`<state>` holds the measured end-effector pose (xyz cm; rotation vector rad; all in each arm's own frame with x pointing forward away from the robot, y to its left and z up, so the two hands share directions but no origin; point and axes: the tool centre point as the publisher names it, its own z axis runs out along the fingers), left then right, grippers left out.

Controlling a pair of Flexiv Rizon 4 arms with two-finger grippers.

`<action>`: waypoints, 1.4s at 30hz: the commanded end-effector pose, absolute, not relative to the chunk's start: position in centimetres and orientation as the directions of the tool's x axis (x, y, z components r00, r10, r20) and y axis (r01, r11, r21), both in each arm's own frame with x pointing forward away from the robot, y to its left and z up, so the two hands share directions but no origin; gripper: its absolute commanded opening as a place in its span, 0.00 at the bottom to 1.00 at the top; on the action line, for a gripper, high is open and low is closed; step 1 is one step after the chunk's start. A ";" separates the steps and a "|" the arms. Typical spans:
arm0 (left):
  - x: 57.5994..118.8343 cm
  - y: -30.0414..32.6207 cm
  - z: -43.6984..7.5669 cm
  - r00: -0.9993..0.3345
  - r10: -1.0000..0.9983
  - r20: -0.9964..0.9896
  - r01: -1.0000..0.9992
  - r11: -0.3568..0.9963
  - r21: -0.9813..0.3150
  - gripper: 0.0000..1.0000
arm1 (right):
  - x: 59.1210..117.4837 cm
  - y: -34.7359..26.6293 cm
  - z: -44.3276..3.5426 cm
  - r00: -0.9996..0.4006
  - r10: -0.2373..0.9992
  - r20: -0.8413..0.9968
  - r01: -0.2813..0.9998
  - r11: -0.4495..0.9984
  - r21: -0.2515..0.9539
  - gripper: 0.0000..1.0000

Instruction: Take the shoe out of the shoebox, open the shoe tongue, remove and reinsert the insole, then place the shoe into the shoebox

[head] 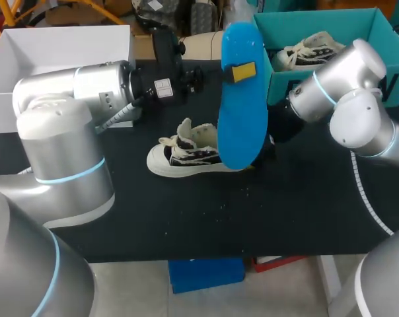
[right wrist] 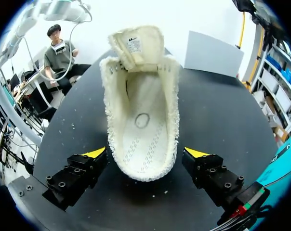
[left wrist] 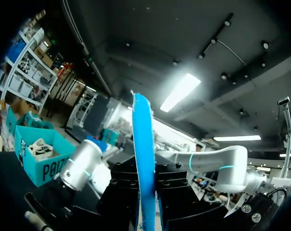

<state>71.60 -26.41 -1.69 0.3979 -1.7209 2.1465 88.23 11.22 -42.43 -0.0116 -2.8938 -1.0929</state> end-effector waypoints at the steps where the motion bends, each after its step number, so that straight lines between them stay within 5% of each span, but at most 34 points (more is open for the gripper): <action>1: 71.5 -26.6 -1.7 -0.896 0.096 0.434 -0.445 -0.193 -0.875 0.00 | 88.4 11.3 -42.9 -0.999 -0.013 0.050 0.024 0.738 0.675 1.00; 15: 71.5 -26.6 -1.7 -0.896 0.096 0.434 -0.445 -0.193 -0.875 0.00 | 89.4 10.5 -41.7 -0.999 -0.004 0.038 0.021 0.775 0.632 1.00; 30: 71.5 -26.6 -1.7 -0.896 0.096 0.434 -0.445 -0.193 -0.875 0.00 | 91.3 12.4 -35.9 -0.998 -0.062 -0.008 -0.062 0.994 0.095 1.00; 42: 71.5 -26.6 -1.7 -0.896 0.096 0.434 -0.445 -0.193 -0.875 0.00 | 91.3 17.2 -35.5 -0.994 -0.098 -0.044 -0.095 0.993 -0.064 1.00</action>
